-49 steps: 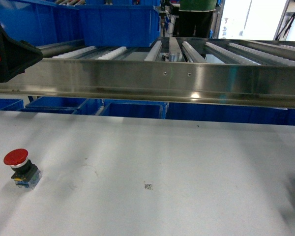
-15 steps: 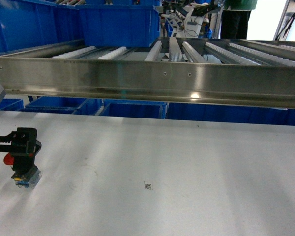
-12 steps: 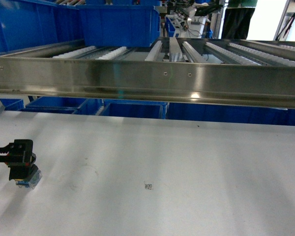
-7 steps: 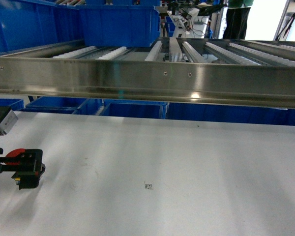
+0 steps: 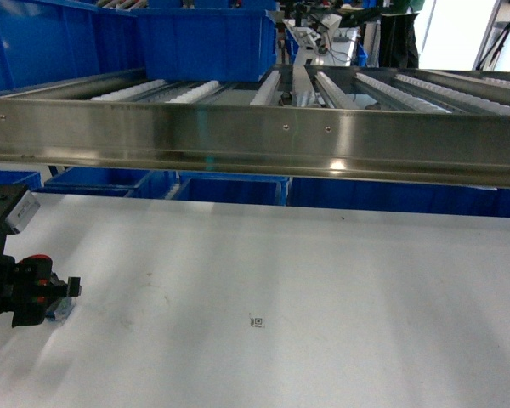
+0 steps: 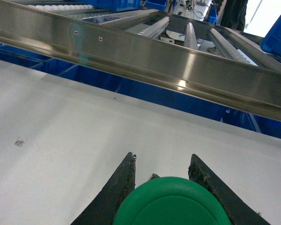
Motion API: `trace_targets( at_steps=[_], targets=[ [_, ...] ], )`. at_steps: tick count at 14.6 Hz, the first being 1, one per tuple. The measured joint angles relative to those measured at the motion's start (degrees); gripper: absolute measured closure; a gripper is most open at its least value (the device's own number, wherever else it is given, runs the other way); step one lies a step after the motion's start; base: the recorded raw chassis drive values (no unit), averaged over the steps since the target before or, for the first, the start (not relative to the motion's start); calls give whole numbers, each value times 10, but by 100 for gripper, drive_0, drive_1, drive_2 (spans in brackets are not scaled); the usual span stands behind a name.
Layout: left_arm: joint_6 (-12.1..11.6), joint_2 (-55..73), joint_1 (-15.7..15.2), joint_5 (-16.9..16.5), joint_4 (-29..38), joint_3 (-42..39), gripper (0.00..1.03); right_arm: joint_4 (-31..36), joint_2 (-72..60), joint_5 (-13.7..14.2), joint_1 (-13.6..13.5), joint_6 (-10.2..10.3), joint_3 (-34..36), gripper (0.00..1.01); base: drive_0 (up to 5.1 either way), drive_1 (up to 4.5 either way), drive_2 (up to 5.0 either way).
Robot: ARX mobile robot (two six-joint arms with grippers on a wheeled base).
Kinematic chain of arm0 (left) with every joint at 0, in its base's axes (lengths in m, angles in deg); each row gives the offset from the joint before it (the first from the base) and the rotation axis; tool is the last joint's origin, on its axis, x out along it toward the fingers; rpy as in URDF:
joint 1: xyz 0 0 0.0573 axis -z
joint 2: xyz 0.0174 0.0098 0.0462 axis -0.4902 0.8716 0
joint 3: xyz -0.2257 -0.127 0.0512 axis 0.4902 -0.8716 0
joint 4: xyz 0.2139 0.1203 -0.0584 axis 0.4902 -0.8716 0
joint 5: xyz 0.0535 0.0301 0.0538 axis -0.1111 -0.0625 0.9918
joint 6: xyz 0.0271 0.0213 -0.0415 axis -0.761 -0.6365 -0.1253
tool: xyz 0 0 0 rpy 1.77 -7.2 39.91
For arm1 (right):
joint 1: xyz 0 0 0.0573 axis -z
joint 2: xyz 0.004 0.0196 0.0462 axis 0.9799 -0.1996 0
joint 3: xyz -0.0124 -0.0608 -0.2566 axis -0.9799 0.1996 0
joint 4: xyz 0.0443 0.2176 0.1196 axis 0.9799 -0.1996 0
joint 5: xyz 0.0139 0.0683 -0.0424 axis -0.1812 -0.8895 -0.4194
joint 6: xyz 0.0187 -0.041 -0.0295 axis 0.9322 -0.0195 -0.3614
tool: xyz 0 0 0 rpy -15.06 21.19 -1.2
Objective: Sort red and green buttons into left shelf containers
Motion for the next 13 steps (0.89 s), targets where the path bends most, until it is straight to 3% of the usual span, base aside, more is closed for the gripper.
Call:
trace_targets(
  at_steps=[3,5,7,8,9,11,13],
  targets=[
    [14,-83,0,-29,-13,-34,78,0,0,0,0,0,0,71,0,0,0],
    [21,-245,-19,-80,-70,-52,78,0,0,0,0,0,0,71,0,0,0],
    [22,-382,-34,-93,-134,-40,78,0,0,0,0,0,0,71,0,0,0],
    [24,-441,-27,-84,-172,-35,78,0,0,0,0,0,0,71,0,0,0],
    [31,-493,-2,-52,-214,-35,78,0,0,0,0,0,0,71,0,0,0],
    [40,-539,45,-10,-232,-35,78,0,0,0,0,0,0,71,0,0,0],
    [43,-534,47,-5,-236,-36,78,0,0,1,0,0,0,71,-245,128,128]
  ],
)
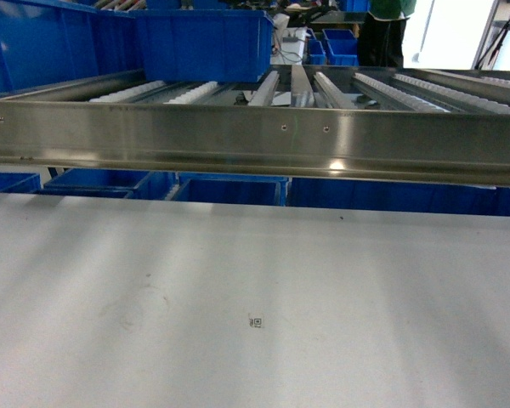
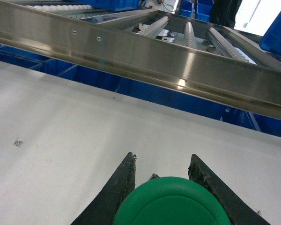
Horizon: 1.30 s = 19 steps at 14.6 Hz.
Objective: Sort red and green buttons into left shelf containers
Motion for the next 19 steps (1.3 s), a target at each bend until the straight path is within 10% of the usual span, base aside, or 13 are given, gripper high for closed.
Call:
trace_targets(
  at_steps=[19],
  targets=[
    [6,1,-1,0,2,0,79,0,0,3,0,0,0,71,-483,251,251]
  ],
)
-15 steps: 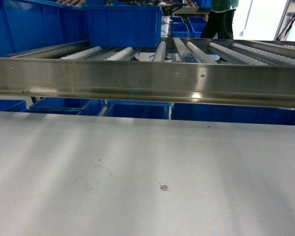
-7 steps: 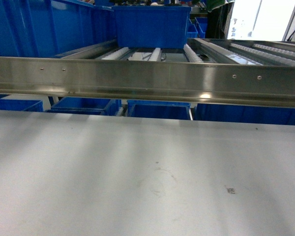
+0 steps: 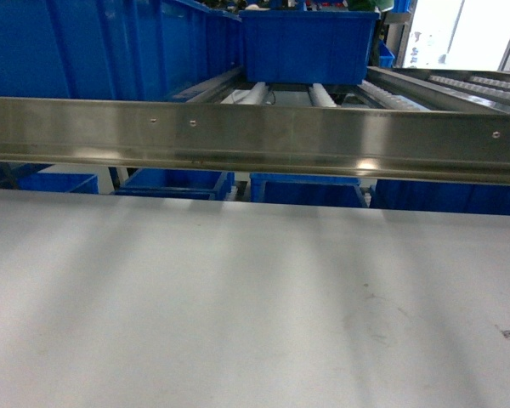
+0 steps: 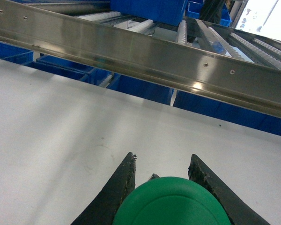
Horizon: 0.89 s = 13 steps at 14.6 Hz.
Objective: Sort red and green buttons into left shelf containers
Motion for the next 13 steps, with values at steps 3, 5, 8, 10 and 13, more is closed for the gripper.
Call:
trace_targets(
  at_steps=[3,5,8,10,13],
  targets=[
    [0,0,0,0,-2,0,79,0,0,0,0,0,0,71,-488,245,245],
    [0,0,0,1,0,0,79,0,0,0,0,0,0,71,-491,241,241],
    [0,-1,0,1,0,0,79,1,0,0,0,0,0,71,-487,246,246],
    [0,0,0,1,0,0,79,1,0,0,0,0,0,71,-494,240,240],
    [0,0,0,1,0,0,79,0,1,0,0,0,0,71,-490,241,241]
  ],
)
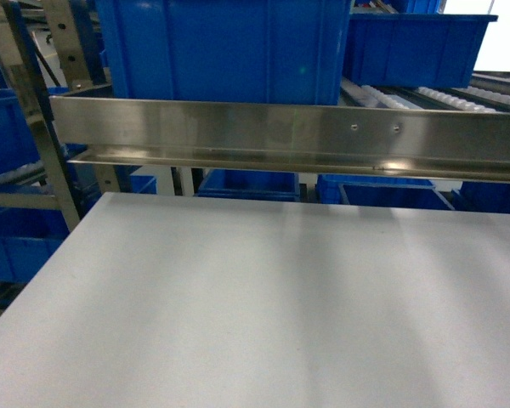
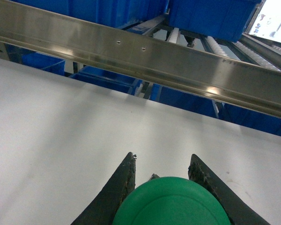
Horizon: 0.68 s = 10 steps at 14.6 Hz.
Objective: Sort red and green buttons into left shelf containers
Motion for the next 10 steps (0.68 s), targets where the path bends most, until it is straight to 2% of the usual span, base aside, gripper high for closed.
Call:
trace_targets(
  at_steps=[10],
  targets=[
    [0,0,1,-1,-1,0,79,2,-1,0,0,0,0,71,-496,236,236]
  ],
)
